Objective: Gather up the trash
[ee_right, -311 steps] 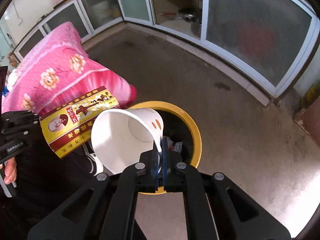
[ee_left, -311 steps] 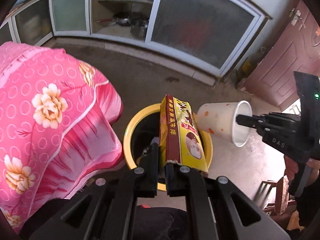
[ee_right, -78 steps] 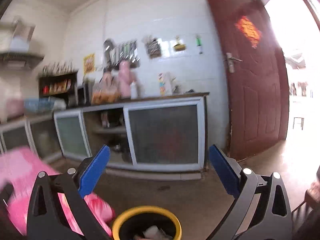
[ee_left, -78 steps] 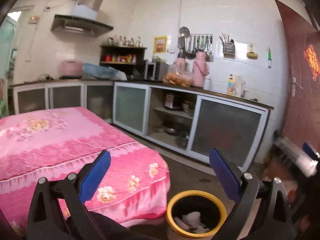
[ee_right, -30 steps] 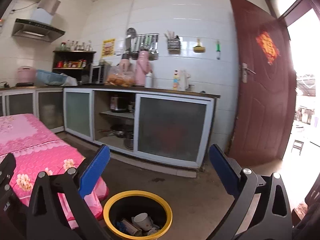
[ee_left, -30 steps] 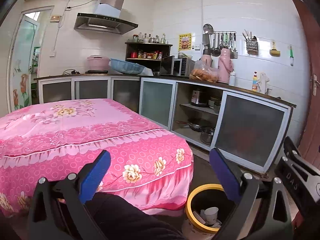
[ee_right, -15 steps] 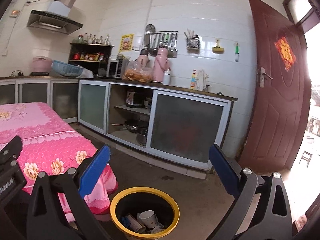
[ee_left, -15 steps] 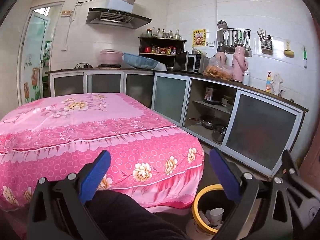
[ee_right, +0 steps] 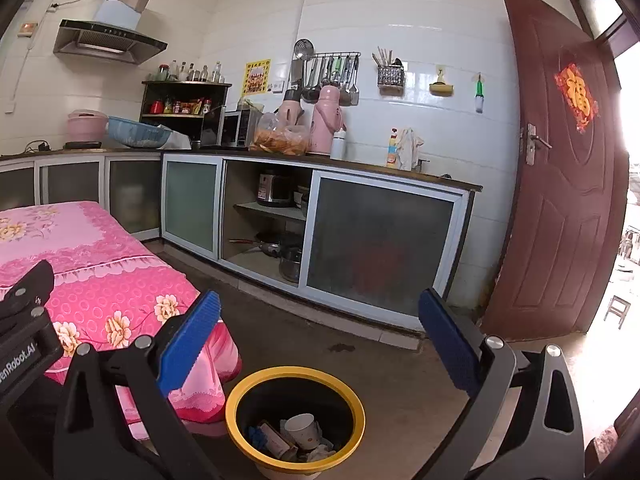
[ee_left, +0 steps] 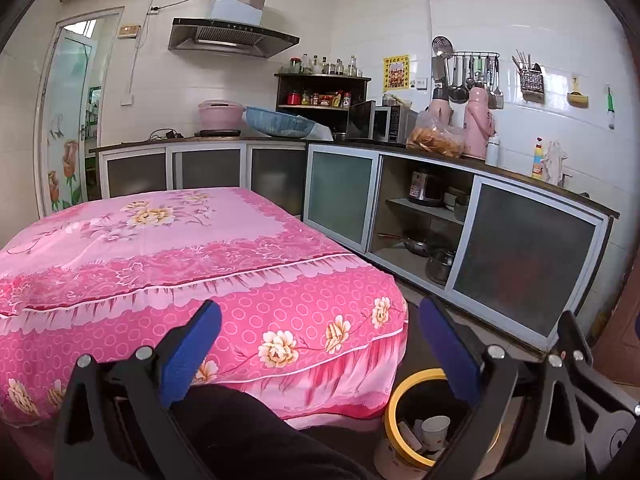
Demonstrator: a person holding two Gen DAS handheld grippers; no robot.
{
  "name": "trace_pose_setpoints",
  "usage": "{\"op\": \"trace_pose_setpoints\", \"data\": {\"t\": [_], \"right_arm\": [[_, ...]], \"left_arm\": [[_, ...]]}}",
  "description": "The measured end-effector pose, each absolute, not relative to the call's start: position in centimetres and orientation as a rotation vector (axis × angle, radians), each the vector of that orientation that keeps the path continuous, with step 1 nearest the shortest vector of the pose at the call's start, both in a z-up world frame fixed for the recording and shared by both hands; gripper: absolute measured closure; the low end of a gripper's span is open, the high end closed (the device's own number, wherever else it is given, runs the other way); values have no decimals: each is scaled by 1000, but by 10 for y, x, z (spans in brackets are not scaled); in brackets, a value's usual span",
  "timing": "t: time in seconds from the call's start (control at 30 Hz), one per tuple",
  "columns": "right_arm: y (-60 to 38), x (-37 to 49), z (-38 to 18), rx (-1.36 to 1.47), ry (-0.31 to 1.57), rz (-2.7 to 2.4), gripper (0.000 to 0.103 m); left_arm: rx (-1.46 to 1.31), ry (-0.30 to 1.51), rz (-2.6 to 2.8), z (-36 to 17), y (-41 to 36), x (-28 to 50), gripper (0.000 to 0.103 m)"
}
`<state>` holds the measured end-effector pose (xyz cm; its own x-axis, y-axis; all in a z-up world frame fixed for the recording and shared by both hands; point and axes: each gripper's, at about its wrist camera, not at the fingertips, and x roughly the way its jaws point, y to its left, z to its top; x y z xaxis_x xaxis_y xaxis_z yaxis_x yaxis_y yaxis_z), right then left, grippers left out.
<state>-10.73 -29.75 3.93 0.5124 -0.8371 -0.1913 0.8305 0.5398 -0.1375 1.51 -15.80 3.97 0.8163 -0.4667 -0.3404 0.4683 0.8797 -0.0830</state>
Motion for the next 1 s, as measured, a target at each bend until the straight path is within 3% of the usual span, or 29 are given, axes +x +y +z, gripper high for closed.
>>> {"op": "trace_pose_setpoints", "data": {"t": [1.0], "right_arm": [[-308,-98,35,-8,288,-989,8]], "left_arm": [[16,373,-486,36,-162,19,8]]}}
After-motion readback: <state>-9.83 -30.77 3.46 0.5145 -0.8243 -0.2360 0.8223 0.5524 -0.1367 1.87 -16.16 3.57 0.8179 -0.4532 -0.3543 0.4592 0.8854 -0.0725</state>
